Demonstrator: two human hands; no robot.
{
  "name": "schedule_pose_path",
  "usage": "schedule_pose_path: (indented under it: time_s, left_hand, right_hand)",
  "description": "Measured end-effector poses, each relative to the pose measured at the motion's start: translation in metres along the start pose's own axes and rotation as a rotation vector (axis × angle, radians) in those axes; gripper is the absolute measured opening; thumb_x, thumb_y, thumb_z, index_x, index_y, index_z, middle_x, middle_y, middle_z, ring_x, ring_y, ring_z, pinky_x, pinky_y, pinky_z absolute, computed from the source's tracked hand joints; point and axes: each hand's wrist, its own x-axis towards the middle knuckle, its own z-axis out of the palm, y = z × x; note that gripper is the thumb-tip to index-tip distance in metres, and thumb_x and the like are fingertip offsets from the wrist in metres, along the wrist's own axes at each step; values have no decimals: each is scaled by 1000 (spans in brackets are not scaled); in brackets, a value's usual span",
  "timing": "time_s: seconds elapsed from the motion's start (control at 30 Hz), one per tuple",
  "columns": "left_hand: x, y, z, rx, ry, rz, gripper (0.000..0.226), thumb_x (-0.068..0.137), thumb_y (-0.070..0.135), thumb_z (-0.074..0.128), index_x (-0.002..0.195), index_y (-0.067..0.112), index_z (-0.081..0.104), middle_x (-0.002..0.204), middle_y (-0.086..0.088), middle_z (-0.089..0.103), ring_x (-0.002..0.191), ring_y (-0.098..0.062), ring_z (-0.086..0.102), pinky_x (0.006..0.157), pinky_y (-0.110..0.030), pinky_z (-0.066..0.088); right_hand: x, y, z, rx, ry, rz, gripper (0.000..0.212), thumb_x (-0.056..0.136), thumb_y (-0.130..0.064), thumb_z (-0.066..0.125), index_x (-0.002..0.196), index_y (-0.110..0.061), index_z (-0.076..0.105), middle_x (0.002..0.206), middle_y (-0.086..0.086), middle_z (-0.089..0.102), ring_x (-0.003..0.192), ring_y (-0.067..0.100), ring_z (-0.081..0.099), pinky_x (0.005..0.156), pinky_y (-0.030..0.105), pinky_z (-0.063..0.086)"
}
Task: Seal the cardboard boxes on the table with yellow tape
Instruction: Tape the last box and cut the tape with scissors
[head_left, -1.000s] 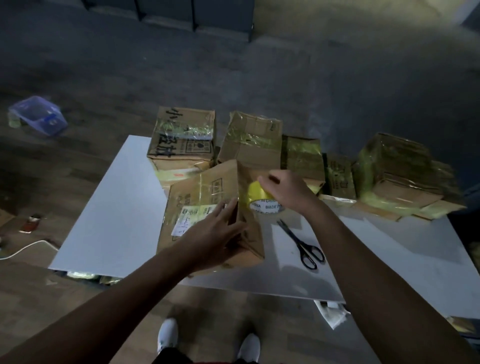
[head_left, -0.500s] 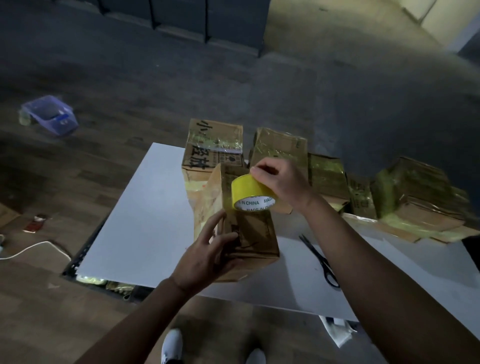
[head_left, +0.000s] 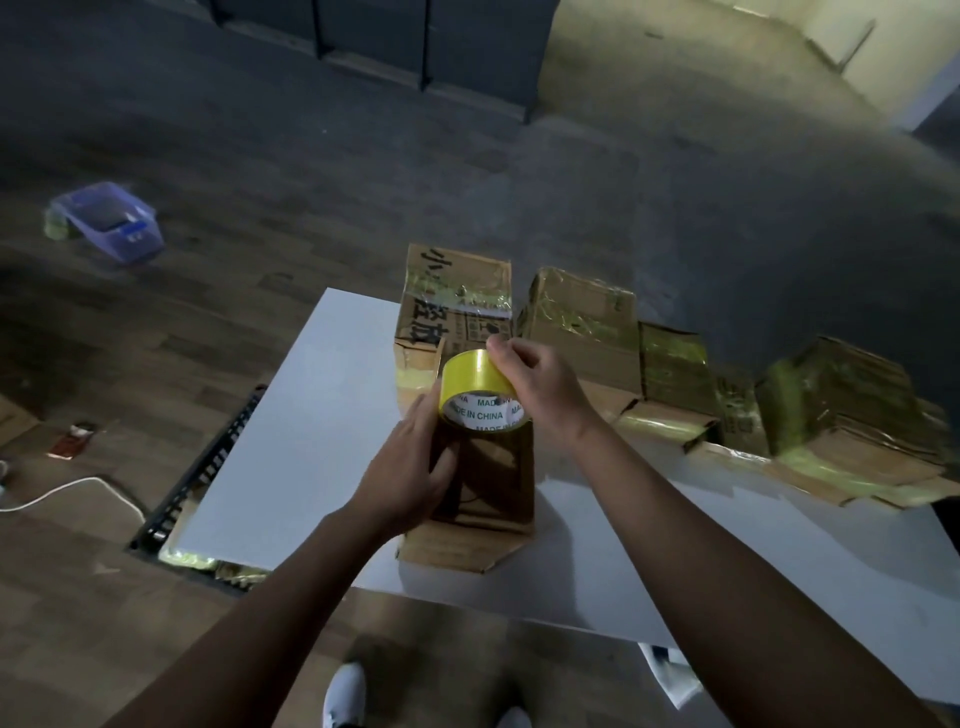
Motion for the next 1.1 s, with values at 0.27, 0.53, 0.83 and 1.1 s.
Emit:
schedule_pose_path:
  time_s: [0.27, 0.53, 0.83, 1.1]
  left_hand:
    - [5, -7, -9, 518, -99, -45, 65, 92, 48, 16, 153, 30, 3, 161, 8, 17, 149, -26, 6, 118, -56, 7]
    - [12, 12, -7, 789, -161, -14, 69, 93, 49, 4, 155, 19, 1, 163, 1, 3, 149, -31, -2, 116, -58, 3]
    - [24, 17, 27, 686, -120, 142, 82, 89, 60, 13, 155, 13, 5, 162, -4, 8, 150, -20, 6, 121, -44, 8]
    - [30, 18, 27, 692, -128, 159, 79, 87, 62, 17, 154, 19, 22, 159, -11, 23, 148, -27, 18, 118, -47, 12]
  right_hand:
    - [4, -13, -9, -229, 14, -3, 53, 97, -42, 50, 52, -14, 51, 48, -2, 42, 44, 11, 40, 49, 26, 29]
    - [-7, 6, -43, -469, 96, 5, 51, 98, -30, 47, 49, -18, 39, 45, -3, 34, 42, 14, 31, 49, 25, 24]
    - [-18, 24, -54, -116, 69, 89, 47, 97, -37, 53, 66, -2, 52, 56, 3, 44, 51, 13, 44, 51, 25, 32]
    - [-35, 45, -63, -177, 120, 39, 45, 93, -33, 59, 54, -13, 52, 49, -7, 43, 44, 4, 36, 46, 22, 27]
